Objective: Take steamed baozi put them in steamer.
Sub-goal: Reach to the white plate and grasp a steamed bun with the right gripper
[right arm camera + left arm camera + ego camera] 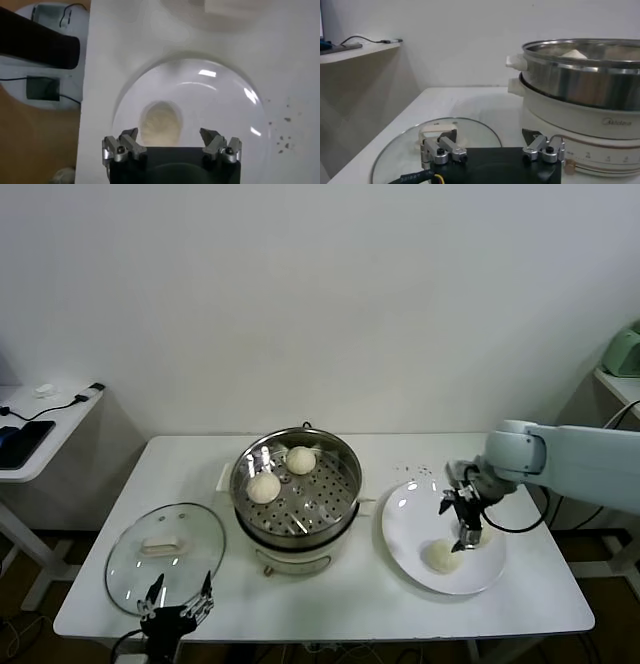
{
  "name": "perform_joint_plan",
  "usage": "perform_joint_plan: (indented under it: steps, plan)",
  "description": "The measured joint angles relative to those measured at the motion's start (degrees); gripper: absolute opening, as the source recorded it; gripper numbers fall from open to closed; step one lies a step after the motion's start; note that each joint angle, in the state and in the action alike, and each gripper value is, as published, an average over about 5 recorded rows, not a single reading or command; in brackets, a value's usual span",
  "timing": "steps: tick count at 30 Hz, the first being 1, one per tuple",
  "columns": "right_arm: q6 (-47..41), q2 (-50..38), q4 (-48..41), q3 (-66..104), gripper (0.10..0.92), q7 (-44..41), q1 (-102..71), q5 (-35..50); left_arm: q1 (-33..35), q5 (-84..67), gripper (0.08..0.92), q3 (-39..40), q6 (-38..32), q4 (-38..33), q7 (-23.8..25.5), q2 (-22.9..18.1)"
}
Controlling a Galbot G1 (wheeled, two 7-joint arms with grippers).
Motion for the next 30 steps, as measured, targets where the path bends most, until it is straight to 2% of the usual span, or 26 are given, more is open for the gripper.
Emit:
perform_joint_plan:
  steps: [23, 26, 30]
  plan:
    - [-4.6, 2.3, -4.9, 6.4, 0.819, 4.3, -11.2, -1.8, -0.9, 0.4, 0.823, 0.2, 0.1, 1.4, 0.0, 0.8]
    - [-4.7, 2.3, -5.0, 6.5, 0.789, 4.4, -11.5, -2.0, -1.0, 0.4, 0.823, 0.3, 0.1, 1.5, 0.0, 0.9]
    - [-4.8, 2.3, -5.1, 6.8, 0.701, 4.4, -12.1, -2.1, -1.2, 0.4, 0.823, 0.3, 0.3, 1.6, 0.1, 0.9]
